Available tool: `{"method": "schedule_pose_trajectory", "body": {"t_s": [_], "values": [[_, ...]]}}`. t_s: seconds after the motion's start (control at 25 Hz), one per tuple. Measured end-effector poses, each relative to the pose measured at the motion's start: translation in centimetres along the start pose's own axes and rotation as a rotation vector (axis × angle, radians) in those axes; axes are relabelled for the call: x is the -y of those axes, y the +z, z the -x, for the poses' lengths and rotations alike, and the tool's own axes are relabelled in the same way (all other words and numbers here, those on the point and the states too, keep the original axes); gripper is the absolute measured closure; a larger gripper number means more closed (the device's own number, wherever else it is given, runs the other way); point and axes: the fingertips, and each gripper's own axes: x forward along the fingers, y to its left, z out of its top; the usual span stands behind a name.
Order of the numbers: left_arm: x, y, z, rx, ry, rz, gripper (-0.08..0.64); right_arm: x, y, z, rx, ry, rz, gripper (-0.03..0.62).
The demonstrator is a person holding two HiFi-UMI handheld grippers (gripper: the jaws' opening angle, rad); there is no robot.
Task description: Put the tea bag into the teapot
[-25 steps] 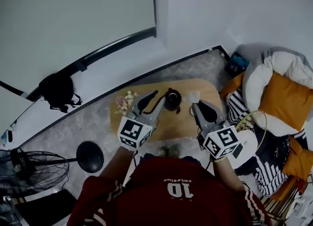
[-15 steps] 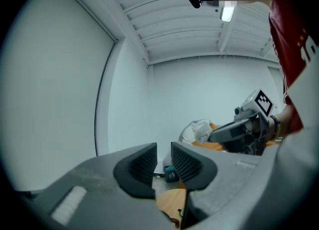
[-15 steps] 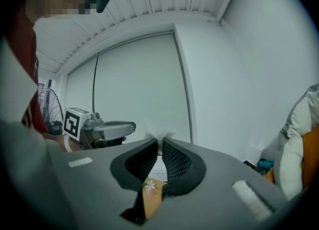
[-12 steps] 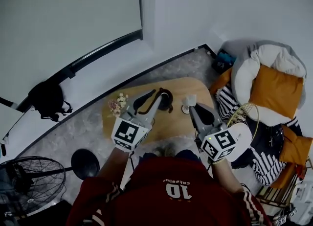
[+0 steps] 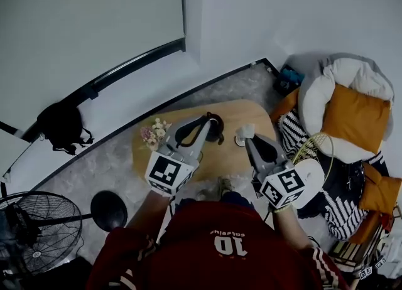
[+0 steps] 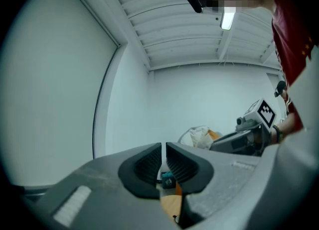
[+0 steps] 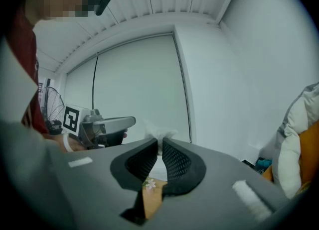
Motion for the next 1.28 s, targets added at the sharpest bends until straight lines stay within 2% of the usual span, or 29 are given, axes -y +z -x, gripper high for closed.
{"method": "schedule_pose_trajectory", "body": {"t_s": [0.24,0.4,0.6,0.96,1.28], "values": [[0.5,-0.3,0.3,-0.009,0.008,0.000,0.533,0.5,-0.2,-0.1,0.004,0.020,0.005,0.561],[0.6,-0.2,0.6,-0.021,0.026,-0.029,0.535,0.7,-0.4,-0.5,0.003,0.038,-0.008,0.561],[0.8,-0.1,1.0,-0.008,0.040,-0.019,0.558,0.1,-0.4,-1.4,-0.007,0.073,0.002,0.561],[0.3,-0.7,1.9,-0.020,0.085,0.051,0.558,-0.1,-0.7,-3.4,-0.038,0.132,0.011,0.561],[-1.5,-2.5,3.7,-0.030,0.148,0.172,0.558,1.0,-3.2,-5.8,-0.098,0.153,-0.005,0.561]]}}
